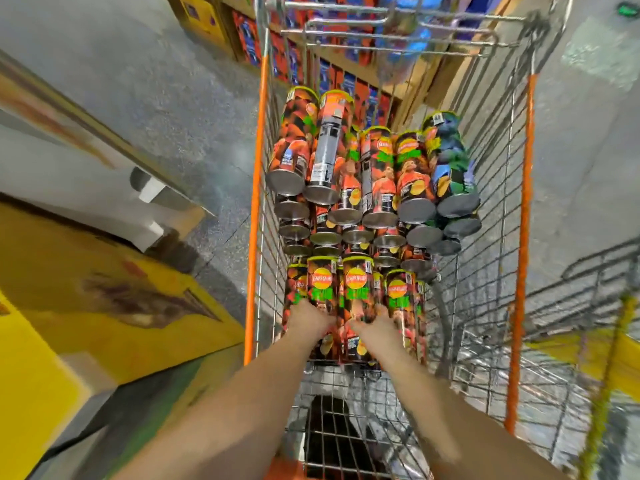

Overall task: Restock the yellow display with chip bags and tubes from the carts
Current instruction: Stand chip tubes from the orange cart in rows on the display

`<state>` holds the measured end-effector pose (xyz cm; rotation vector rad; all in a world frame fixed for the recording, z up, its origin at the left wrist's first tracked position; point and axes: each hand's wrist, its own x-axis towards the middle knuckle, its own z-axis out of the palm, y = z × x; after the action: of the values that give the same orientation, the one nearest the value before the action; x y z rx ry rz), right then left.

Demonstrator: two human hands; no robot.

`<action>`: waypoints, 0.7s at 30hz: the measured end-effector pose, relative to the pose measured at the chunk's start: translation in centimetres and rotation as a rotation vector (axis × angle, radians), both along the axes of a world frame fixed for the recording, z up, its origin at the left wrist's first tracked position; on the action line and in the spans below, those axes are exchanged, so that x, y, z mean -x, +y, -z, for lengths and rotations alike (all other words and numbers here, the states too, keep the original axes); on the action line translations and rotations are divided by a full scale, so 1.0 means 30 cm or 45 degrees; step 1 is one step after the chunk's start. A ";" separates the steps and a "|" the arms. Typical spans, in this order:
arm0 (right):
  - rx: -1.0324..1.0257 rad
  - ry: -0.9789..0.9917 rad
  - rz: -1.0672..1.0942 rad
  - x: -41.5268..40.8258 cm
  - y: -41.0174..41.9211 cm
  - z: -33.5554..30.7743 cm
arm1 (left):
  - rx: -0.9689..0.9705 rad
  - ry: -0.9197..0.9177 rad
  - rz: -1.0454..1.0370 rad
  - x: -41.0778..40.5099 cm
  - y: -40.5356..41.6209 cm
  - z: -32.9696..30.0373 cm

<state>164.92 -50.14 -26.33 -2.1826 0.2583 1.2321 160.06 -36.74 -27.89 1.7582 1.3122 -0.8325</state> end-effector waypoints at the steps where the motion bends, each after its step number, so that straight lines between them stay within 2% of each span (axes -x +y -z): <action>1: -0.018 0.028 0.041 0.000 0.000 0.010 | -0.016 0.048 0.025 -0.001 -0.006 0.042; 3: -0.059 0.096 0.123 0.001 -0.008 0.024 | -0.046 0.122 0.068 -0.002 -0.017 0.096; 5: -0.087 0.129 0.143 0.000 -0.014 -0.010 | -0.003 0.103 -0.094 0.000 -0.025 0.058; 8: -0.178 0.114 0.125 0.019 -0.039 -0.081 | 0.060 -0.059 -0.237 0.025 -0.028 -0.013; 10: -0.222 0.085 0.107 0.029 -0.056 -0.129 | 0.120 -0.163 -0.287 0.040 -0.029 0.019; 13: -0.280 -0.030 0.133 0.061 -0.051 -0.221 | 0.196 -0.399 -0.354 0.064 -0.011 -0.111; 17: -0.430 -0.249 0.143 0.125 -0.024 -0.430 | 0.182 -0.770 -0.342 0.136 0.039 -0.398; 21: -0.549 -0.457 0.032 0.217 0.063 -0.636 | 0.162 -1.178 -0.308 0.253 0.139 -0.614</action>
<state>158.42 -48.26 -7.25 -1.9619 -0.1192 0.7718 152.46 -32.55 -9.46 1.5294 0.7827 0.0700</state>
